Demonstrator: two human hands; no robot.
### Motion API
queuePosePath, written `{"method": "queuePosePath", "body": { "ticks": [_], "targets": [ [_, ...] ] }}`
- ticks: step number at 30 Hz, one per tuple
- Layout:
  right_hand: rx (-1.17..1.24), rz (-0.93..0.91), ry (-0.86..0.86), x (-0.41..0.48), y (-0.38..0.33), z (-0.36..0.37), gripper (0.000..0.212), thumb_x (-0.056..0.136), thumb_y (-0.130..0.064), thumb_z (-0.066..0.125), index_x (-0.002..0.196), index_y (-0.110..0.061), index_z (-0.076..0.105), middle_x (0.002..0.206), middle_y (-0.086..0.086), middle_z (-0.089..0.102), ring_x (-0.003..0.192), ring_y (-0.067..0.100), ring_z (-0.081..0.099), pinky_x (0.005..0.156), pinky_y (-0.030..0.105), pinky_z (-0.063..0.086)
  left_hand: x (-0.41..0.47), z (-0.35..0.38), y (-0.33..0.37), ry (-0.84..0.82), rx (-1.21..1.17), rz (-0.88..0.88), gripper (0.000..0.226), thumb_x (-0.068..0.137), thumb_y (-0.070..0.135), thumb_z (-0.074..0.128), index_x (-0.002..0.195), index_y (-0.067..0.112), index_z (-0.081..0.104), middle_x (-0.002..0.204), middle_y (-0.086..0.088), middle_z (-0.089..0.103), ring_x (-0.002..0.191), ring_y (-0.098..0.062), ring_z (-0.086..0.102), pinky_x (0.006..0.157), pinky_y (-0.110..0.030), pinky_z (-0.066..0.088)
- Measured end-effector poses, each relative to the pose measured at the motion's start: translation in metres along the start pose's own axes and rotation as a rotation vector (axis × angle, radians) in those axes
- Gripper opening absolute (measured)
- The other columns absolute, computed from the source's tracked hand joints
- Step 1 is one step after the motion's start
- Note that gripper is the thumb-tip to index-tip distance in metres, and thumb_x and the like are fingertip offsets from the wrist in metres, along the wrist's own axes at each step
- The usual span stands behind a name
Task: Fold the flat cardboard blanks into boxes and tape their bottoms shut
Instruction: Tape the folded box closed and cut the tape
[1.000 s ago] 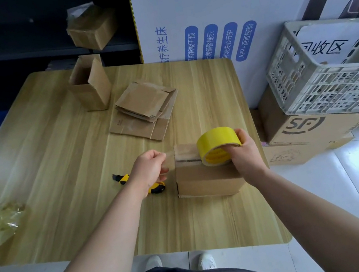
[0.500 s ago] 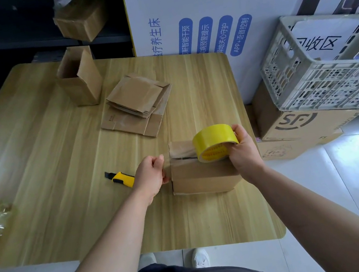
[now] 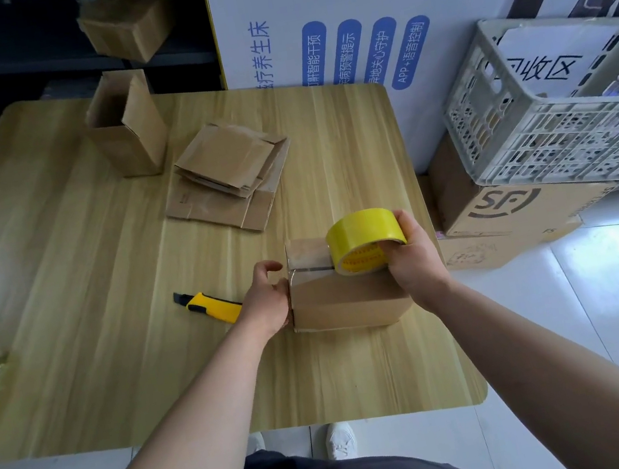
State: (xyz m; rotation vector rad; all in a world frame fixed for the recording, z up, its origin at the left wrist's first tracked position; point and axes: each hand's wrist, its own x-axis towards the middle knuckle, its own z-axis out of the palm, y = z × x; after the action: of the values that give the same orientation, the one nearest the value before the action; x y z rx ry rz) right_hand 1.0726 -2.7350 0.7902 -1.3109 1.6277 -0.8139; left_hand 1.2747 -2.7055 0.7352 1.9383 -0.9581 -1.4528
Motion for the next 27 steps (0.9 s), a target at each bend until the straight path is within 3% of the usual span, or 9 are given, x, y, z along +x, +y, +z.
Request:
{"method": "queuePosePath", "body": {
  "ticks": [1, 3, 5, 7, 10, 12, 16, 21, 27],
  "targets": [
    [-0.002, 0.001, -0.003, 0.0, 0.001, 0.0, 0.021, 0.092, -0.004, 0.045, 0.105, -0.019, 0.053, 0.085, -0.007, 0.055, 0.076, 0.008, 0.049, 0.067, 0.028, 0.041, 0.001, -0.003, 0.001, 0.001, 0.073, 0.033, 0.035, 0.097, 0.019, 0.047, 0.13, 0.026, 0.039, 0.085, -0.005, 0.058, 0.07, -0.021, 0.054, 0.06, -0.03, 0.044],
    [-0.001, 0.005, -0.004, 0.0, 0.001, -0.001, 0.02, 0.093, -0.005, 0.046, 0.105, -0.018, 0.053, 0.085, -0.007, 0.056, 0.077, 0.01, 0.049, 0.068, 0.029, 0.041, 0.0, -0.012, 0.006, 0.004, 0.18, 0.137, 0.056, 0.093, 0.009, 0.052, 0.143, 0.026, 0.033, 0.122, -0.004, 0.054, 0.101, -0.022, 0.057, 0.07, -0.029, 0.044],
    [0.002, 0.005, -0.008, 0.001, 0.001, -0.002, 0.019, 0.093, -0.005, 0.047, 0.106, -0.019, 0.052, 0.085, -0.007, 0.055, 0.076, 0.009, 0.049, 0.067, 0.029, 0.041, -0.006, -0.024, 0.018, -0.083, 0.175, 0.239, 0.075, 0.089, -0.001, 0.05, 0.151, 0.029, 0.019, 0.152, 0.0, 0.029, 0.137, -0.02, 0.036, 0.093, -0.029, 0.041],
    [0.008, 0.007, -0.014, 0.0, 0.0, -0.002, 0.019, 0.094, -0.005, 0.047, 0.105, -0.019, 0.052, 0.085, -0.007, 0.055, 0.076, 0.008, 0.049, 0.067, 0.029, 0.041, -0.012, -0.031, 0.032, -0.257, 0.224, 0.308, 0.094, 0.084, 0.003, 0.059, 0.154, 0.033, 0.005, 0.16, 0.008, 0.006, 0.148, -0.015, 0.01, 0.114, -0.032, 0.024],
    [0.014, 0.0, -0.014, -0.001, -0.001, -0.002, 0.018, 0.094, -0.005, 0.047, 0.103, -0.02, 0.051, 0.085, -0.008, 0.056, 0.077, 0.008, 0.05, 0.067, 0.028, 0.042, -0.013, -0.024, 0.042, -0.334, 0.572, 0.406, 0.125, 0.068, 0.026, 0.085, 0.154, 0.03, -0.005, 0.161, 0.011, -0.005, 0.148, -0.01, -0.001, 0.12, -0.033, 0.011],
    [0.019, -0.002, -0.013, 0.0, -0.002, -0.003, 0.017, 0.095, -0.006, 0.048, 0.103, -0.021, 0.05, 0.085, -0.008, 0.056, 0.077, 0.007, 0.05, 0.066, 0.026, 0.042, -0.009, -0.016, 0.042, -0.271, 0.679, 0.464, 0.132, 0.057, 0.038, 0.091, 0.155, 0.026, 0.004, 0.161, 0.01, 0.003, 0.148, -0.012, 0.006, 0.12, -0.033, 0.015],
    [0.031, 0.003, -0.069, 0.0, 0.0, -0.006, 0.014, 0.095, -0.008, 0.052, 0.105, -0.018, 0.052, 0.089, -0.005, 0.058, 0.08, 0.009, 0.052, 0.071, 0.029, 0.044, -0.006, -0.017, 0.042, -0.219, 0.707, 0.538, 0.121, 0.05, 0.044, 0.092, 0.15, 0.028, 0.026, 0.153, 0.013, 0.023, 0.139, -0.011, 0.028, 0.115, -0.031, 0.029],
    [0.063, -0.084, 0.023, 0.011, -0.001, -0.043, 0.034, 0.083, 0.013, 0.052, 0.092, -0.019, 0.055, 0.082, -0.003, 0.059, 0.074, 0.009, 0.053, 0.063, 0.027, 0.045, -0.007, -0.022, 0.043, -0.225, 0.741, 0.543, 0.119, 0.05, 0.044, 0.092, 0.149, 0.031, 0.027, 0.152, 0.016, 0.024, 0.137, -0.009, 0.028, 0.111, -0.027, 0.029],
    [-0.227, -0.189, -0.014, 0.007, -0.004, -0.077, 0.043, 0.071, 0.015, 0.047, 0.1, -0.016, 0.05, 0.086, -0.001, 0.051, 0.074, 0.012, 0.045, 0.058, 0.028, 0.039, -0.005, -0.022, 0.045, -0.21, 0.766, 0.528, 0.119, 0.048, 0.048, 0.091, 0.148, 0.033, 0.028, 0.15, 0.018, 0.025, 0.135, -0.008, 0.031, 0.108, -0.026, 0.03]
  ]
}}
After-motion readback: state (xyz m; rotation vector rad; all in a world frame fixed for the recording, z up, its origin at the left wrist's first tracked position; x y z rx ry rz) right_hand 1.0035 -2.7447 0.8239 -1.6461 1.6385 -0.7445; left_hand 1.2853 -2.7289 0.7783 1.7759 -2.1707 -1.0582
